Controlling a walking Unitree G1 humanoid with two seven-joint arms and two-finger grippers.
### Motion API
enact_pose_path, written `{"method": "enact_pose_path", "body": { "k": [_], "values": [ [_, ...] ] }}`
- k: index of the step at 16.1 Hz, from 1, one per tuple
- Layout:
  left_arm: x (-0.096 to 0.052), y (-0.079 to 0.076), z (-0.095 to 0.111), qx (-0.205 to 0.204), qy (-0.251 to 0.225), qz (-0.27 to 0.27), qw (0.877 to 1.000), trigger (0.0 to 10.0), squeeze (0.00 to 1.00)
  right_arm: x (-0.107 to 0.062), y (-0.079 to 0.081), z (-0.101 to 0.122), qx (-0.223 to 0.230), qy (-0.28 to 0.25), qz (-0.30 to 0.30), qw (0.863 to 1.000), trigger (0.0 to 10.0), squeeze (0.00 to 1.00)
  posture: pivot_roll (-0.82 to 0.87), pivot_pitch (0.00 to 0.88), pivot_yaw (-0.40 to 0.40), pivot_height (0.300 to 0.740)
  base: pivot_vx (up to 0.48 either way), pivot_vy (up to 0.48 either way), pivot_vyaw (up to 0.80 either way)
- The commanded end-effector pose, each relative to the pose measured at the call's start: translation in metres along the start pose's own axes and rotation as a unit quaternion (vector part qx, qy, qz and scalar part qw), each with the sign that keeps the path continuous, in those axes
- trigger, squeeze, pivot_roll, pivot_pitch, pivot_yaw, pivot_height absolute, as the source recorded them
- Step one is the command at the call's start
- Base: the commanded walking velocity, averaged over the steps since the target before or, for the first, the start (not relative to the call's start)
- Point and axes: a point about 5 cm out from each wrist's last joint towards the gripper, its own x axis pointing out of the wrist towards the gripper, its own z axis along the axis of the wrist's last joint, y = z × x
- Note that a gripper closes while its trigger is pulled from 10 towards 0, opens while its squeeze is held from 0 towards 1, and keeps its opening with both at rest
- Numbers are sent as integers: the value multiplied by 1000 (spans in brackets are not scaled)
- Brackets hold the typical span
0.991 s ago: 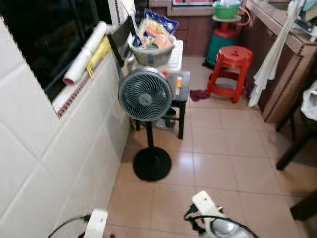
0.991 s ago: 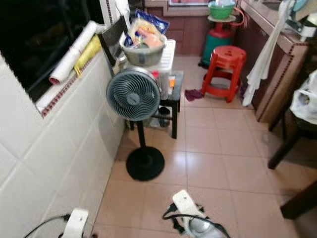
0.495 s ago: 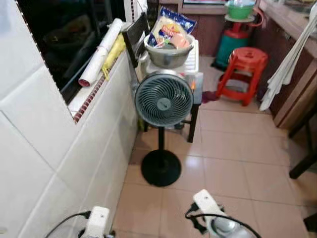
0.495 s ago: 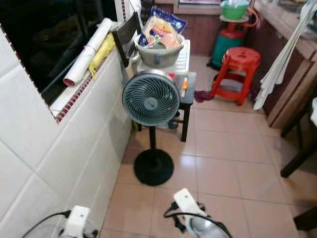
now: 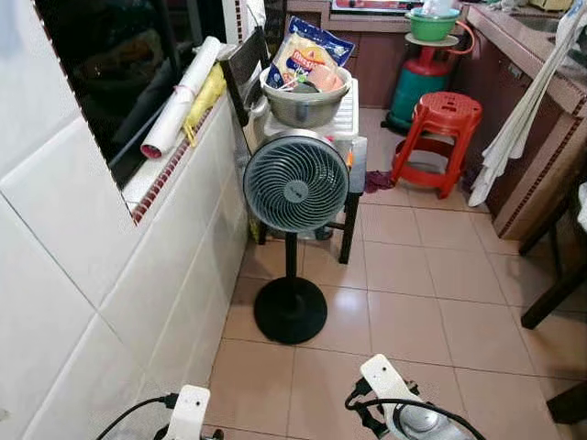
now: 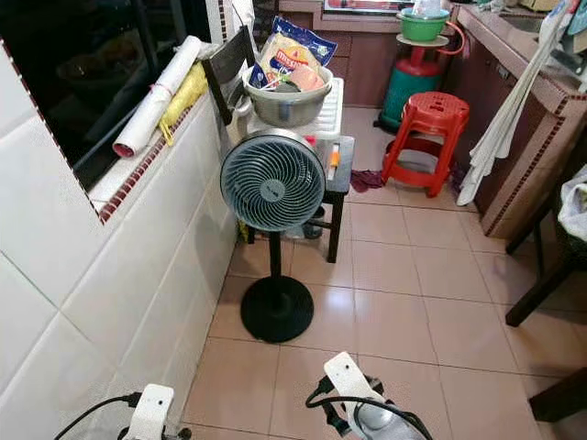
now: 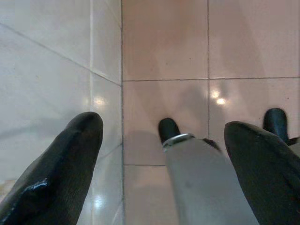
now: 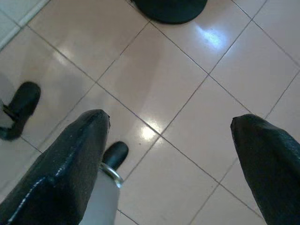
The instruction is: Setting the table
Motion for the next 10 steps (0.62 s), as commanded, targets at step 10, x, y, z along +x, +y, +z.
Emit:
{"method": "enact_pose_path", "body": {
  "k": [10],
  "values": [
    [-1,6,-6,11,12,6,1000,10000,0,7,22,26,0,-16,9,1000,10000,0,20,0,-2,740,0,0,-311]
  ]
}}
